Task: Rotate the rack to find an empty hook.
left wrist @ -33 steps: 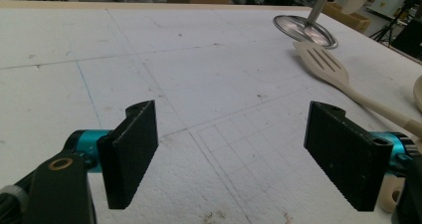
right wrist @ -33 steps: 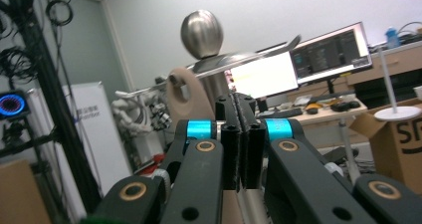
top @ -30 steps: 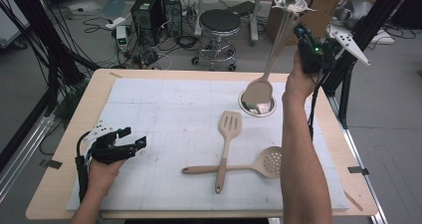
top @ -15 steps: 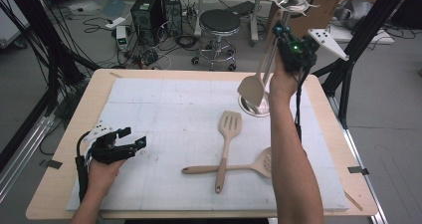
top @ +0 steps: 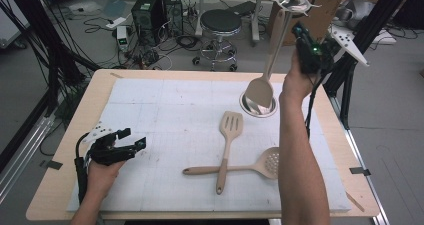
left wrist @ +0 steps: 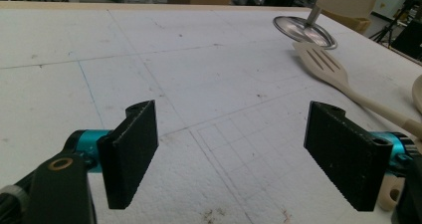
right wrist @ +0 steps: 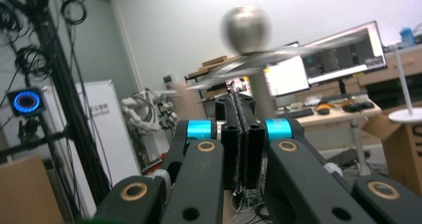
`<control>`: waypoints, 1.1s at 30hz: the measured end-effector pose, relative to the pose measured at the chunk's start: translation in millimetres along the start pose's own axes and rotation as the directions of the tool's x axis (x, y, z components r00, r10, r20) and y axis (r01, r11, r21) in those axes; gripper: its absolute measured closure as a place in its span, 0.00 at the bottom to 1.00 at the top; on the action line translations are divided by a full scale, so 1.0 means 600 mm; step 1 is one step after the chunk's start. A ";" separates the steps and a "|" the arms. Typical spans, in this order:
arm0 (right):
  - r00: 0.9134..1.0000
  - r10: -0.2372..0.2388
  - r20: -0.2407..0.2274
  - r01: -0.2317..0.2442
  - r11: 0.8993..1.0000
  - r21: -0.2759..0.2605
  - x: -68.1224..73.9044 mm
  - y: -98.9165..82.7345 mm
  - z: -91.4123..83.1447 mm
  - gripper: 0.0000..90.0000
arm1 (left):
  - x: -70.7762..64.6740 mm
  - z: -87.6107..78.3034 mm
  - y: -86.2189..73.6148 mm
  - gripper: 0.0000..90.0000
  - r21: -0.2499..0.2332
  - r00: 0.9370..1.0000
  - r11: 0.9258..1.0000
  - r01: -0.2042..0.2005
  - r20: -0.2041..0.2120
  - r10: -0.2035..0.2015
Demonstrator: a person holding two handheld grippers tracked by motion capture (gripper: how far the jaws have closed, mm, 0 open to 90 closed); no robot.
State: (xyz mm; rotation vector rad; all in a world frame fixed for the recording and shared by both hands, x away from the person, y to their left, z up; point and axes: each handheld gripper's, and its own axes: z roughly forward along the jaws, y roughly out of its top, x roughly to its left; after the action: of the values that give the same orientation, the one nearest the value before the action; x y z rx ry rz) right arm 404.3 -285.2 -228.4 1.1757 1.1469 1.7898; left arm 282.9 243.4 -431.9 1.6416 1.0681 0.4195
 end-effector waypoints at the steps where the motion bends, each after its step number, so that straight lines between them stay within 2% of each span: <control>1: 1.000 -0.002 0.010 0.002 1.000 0.004 -0.007 0.001 -0.001 1.00 | 0.000 0.000 0.000 0.24 -0.004 1.000 1.000 0.002 -0.001 -0.002; 2: 1.000 -0.011 0.017 0.011 1.000 0.000 -0.018 0.004 -0.003 1.00 | 0.000 0.000 0.000 0.24 -0.003 1.000 1.000 0.003 -0.002 -0.003; 5: 1.000 0.007 0.004 -0.007 1.000 -0.021 -0.040 0.018 -0.007 1.00 | 0.001 -0.001 -0.001 0.24 -0.001 1.000 1.000 0.006 -0.004 -0.006; 6: 1.000 0.016 -0.003 -0.016 1.000 -0.020 -0.043 0.023 -0.005 1.00 | 0.001 0.000 -0.001 0.24 -0.003 1.000 1.000 0.007 -0.005 -0.007; 8: 1.000 0.003 -0.015 -0.003 1.000 -0.027 -0.042 0.033 0.000 1.00 | 0.002 -0.001 -0.001 0.24 -0.004 1.000 1.000 0.007 -0.008 -0.007; 9: 1.000 -0.005 -0.030 0.004 1.000 -0.020 -0.037 0.038 0.004 1.00 | 0.002 0.000 -0.001 0.24 -0.003 1.000 1.000 0.007 -0.007 -0.007; 11: 0.999 -0.033 -0.029 0.033 0.999 -0.004 -0.028 0.040 0.007 1.00 | 0.003 -0.001 -0.001 0.24 -0.002 1.000 1.000 0.006 -0.006 -0.006; 20: 0.997 -0.059 -0.053 0.059 0.998 0.002 -0.005 0.023 0.007 1.00 | 0.002 -0.004 -0.001 0.24 -0.007 1.000 1.000 0.008 -0.005 -0.008; 21: 0.994 -0.092 -0.059 0.092 0.996 0.001 0.005 0.024 0.007 1.00 | 0.001 -0.004 -0.001 0.24 -0.004 1.000 1.000 0.007 -0.005 -0.007; 23: 0.993 -0.100 -0.062 0.101 0.995 0.003 0.009 0.024 0.008 1.00 | 0.001 -0.003 -0.001 0.24 -0.002 1.000 1.000 0.003 -0.003 -0.003; 24: 0.990 -0.124 -0.064 0.124 0.992 0.005 0.019 0.025 0.009 1.00 | 0.000 -0.003 -0.001 0.24 -0.003 1.000 1.000 0.006 -0.002 -0.006; 30: 0.986 -0.146 -0.075 0.148 0.989 0.019 0.034 0.024 0.013 1.00 | 0.000 -0.002 -0.001 0.24 -0.001 1.000 1.000 0.004 -0.003 -0.004; 33: 0.976 -0.192 -0.101 0.196 0.980 0.041 0.054 0.022 0.024 1.00 | 0.000 -0.001 -0.001 0.24 -0.003 1.000 1.000 0.004 -0.002 -0.004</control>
State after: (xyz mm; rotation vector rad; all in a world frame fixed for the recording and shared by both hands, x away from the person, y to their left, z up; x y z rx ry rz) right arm 405.5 -256.9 -203.0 0.9781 1.3229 1.6915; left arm 282.1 243.7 -432.2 1.6367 1.0713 0.4202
